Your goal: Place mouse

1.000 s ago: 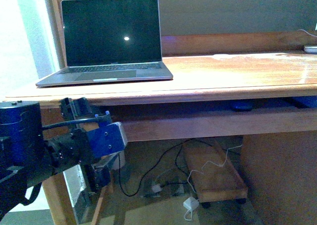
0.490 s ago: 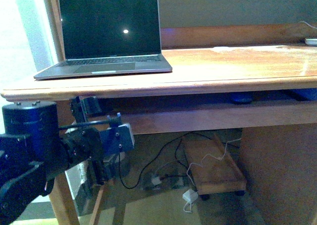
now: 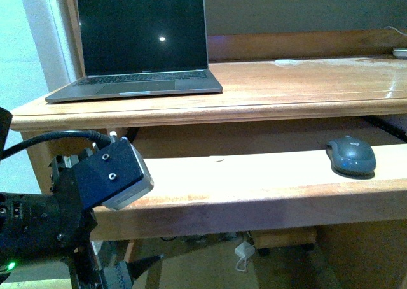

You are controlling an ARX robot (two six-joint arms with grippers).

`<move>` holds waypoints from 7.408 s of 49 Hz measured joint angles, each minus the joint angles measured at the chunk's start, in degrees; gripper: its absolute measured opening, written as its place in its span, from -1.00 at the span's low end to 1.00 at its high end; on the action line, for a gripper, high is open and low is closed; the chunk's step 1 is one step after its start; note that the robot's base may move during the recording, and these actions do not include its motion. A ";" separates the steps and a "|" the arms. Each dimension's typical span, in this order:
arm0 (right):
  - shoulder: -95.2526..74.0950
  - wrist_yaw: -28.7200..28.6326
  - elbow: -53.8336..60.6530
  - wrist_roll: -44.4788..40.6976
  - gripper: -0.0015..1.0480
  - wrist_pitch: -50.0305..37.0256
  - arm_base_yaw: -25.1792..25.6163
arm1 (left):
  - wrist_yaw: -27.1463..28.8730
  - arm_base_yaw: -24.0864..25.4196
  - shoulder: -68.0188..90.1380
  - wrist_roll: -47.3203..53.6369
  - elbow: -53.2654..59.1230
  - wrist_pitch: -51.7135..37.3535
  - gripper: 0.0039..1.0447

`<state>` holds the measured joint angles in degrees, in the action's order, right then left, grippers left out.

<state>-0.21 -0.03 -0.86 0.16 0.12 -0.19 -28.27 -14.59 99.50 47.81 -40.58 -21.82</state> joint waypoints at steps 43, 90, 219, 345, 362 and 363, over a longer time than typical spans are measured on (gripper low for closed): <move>0.00 -0.02 0.00 0.00 0.86 0.00 0.00 | 44.26 -2.23 -88.35 -49.79 28.52 22.91 -0.05; -51.23 17.22 -18.47 -0.46 0.86 -28.00 -31.10 | 28.33 14.27 -98.71 -48.41 39.39 22.10 -0.95; -107.06 27.54 -87.54 9.66 0.09 3.72 -28.17 | 28.35 14.27 -99.21 -48.33 40.09 22.10 0.86; -104.41 2.62 -38.47 -0.59 0.86 -51.36 -21.70 | 28.28 14.27 -99.21 -48.33 40.09 22.10 0.86; -117.26 19.58 -61.61 -2.67 0.86 -41.77 -29.79 | 28.30 14.29 -99.21 -48.33 40.09 22.10 0.86; -117.50 19.56 -62.62 -2.69 0.86 -41.31 -30.03 | 28.28 14.29 -99.21 -48.33 40.09 22.10 0.86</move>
<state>-117.71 19.53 -63.48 -2.52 -41.19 -30.22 0.01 -0.30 0.30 -0.51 -0.49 0.27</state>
